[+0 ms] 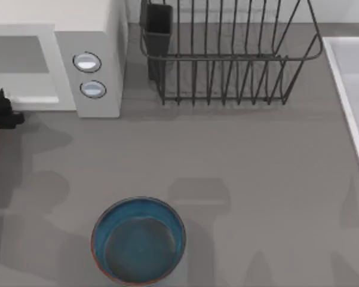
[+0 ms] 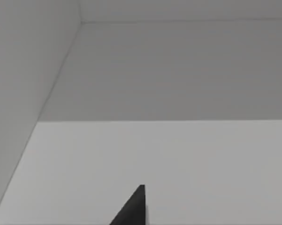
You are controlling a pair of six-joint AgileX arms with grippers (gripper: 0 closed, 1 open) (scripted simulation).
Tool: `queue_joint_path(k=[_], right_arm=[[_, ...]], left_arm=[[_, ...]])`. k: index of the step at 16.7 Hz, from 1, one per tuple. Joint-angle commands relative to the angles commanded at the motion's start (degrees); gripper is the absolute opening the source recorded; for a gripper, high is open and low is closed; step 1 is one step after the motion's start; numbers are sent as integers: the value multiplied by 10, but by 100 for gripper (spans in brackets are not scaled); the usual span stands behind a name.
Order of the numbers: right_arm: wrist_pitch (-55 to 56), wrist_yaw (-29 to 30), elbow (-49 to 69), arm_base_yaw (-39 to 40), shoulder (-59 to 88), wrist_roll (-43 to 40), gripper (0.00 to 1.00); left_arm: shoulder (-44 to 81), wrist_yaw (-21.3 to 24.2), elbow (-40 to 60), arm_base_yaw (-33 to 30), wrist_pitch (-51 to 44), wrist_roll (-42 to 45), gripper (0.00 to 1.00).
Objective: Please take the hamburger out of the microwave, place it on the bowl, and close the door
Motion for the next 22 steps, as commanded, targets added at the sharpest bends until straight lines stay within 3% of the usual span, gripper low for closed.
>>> queue_joint_path(k=[10, 17, 22], right_arm=[[0, 0, 0, 0, 0, 0, 100], [0, 0, 0, 0, 0, 0, 100], [0, 0, 0, 0, 0, 0, 100]], left_arm=[[-192, -3, 8, 0, -204, 1, 0], [-204, -3, 7, 0, -217, 2, 0], [-188, -71, 61, -68, -298, -84, 0]])
